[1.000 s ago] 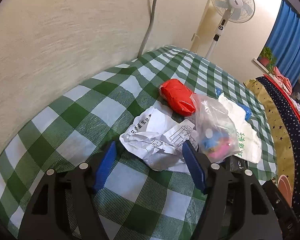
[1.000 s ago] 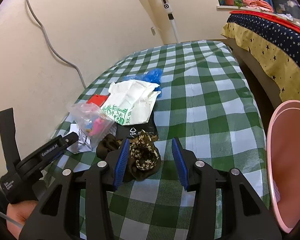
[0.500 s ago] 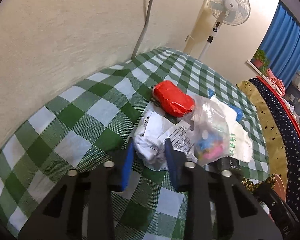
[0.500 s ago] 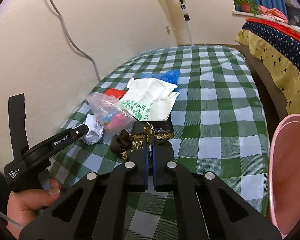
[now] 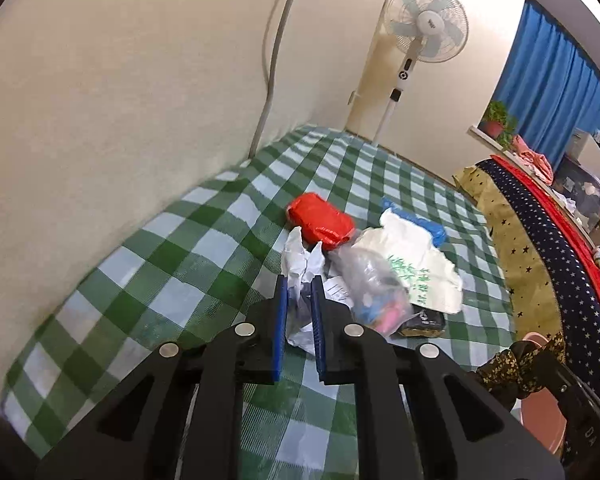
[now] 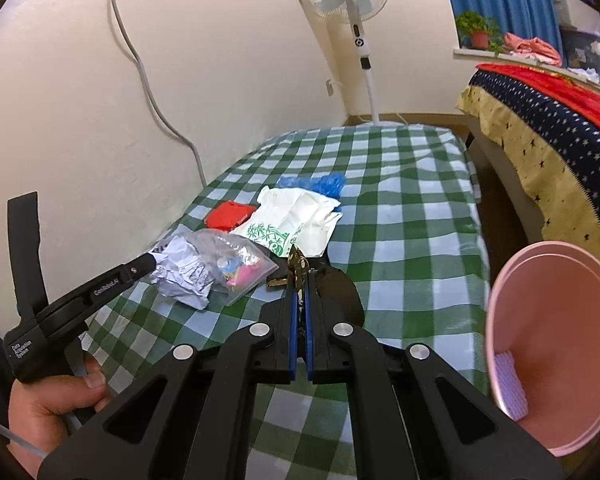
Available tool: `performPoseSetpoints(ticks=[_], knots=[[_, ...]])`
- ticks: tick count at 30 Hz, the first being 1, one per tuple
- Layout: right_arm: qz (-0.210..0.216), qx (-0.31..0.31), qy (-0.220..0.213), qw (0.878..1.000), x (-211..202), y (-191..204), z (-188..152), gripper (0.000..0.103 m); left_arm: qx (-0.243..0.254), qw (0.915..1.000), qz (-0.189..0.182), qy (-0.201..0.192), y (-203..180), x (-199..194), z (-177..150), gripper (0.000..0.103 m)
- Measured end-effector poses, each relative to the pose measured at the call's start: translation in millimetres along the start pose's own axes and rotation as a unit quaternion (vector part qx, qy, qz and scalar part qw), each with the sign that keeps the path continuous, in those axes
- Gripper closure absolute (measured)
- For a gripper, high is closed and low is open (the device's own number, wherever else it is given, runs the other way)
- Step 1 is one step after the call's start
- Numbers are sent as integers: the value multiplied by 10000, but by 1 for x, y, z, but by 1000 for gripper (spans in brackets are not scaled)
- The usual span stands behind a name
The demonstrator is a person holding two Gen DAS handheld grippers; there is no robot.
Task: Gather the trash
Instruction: 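Grasp white paper with left tool while right tool grasps gold-patterned cloth, then carry paper and cloth over the pink bin and open both tools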
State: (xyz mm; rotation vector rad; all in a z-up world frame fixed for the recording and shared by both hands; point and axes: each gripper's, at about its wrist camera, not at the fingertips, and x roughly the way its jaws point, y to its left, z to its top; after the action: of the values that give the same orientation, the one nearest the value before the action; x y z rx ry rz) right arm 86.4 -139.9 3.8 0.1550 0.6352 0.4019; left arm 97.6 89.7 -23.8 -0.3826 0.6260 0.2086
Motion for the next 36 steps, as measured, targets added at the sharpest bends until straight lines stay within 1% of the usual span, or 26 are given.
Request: performPoseSetpoints(ticks=[8, 16, 23, 28, 36], knots=[[-132, -4, -232, 9996, -34, -1, 1, 100, 261, 9991, -86, -323, -9, -37, 2, 92], [-330, -31, -408, 9986, -56, -3, 2, 100, 548, 9967, -361, -479, -26, -60, -1, 92], [-611, 34, -562, 9965, -67, -11, 5, 100, 693, 9943, -640, -492, -40, -64, -5, 92], [-842, 84, -714, 9939, -76, -19, 6, 100, 804, 9928, -759, -471, -51, -63, -10, 92], [-1254, 244, -827, 9884, -81, -34, 6, 100, 916, 9903, -939, -460, -61, -60, -13, 92]])
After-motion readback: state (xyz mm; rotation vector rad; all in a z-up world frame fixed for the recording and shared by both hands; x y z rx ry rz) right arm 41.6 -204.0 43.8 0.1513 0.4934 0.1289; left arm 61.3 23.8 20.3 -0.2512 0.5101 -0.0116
